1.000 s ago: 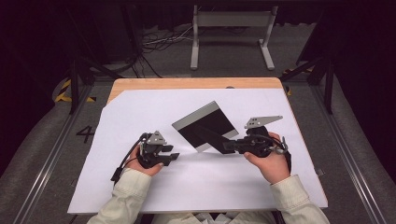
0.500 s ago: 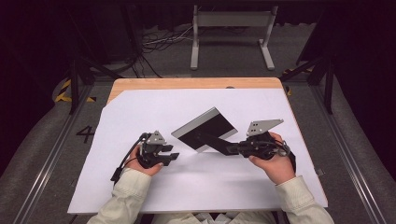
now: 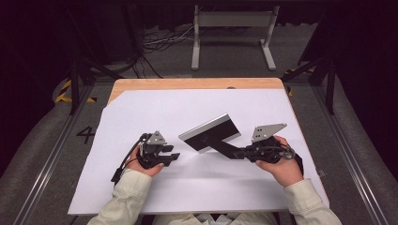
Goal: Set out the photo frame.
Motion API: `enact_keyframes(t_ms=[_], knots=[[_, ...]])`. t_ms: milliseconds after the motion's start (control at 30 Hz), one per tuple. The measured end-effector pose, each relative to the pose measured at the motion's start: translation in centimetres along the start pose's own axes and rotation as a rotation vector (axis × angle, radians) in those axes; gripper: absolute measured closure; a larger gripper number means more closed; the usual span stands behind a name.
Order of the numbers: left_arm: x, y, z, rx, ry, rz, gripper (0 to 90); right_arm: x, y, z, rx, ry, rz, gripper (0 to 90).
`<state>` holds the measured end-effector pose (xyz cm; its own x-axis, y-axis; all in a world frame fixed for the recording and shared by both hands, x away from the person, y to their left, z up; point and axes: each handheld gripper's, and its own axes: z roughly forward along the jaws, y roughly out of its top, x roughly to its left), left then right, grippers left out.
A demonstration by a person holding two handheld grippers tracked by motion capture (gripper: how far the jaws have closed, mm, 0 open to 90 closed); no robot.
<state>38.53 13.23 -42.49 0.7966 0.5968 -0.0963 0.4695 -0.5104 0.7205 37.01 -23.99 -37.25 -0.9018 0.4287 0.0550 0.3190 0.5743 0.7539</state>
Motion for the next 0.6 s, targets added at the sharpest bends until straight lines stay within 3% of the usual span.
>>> enact_keyframes(t_ms=[600], knots=[[0.1, 0.0, 0.0, -0.003, 0.011, -0.014, 57.6, -0.5, -1.3, 0.1, 0.08, 0.01, -0.052, 86.5]])
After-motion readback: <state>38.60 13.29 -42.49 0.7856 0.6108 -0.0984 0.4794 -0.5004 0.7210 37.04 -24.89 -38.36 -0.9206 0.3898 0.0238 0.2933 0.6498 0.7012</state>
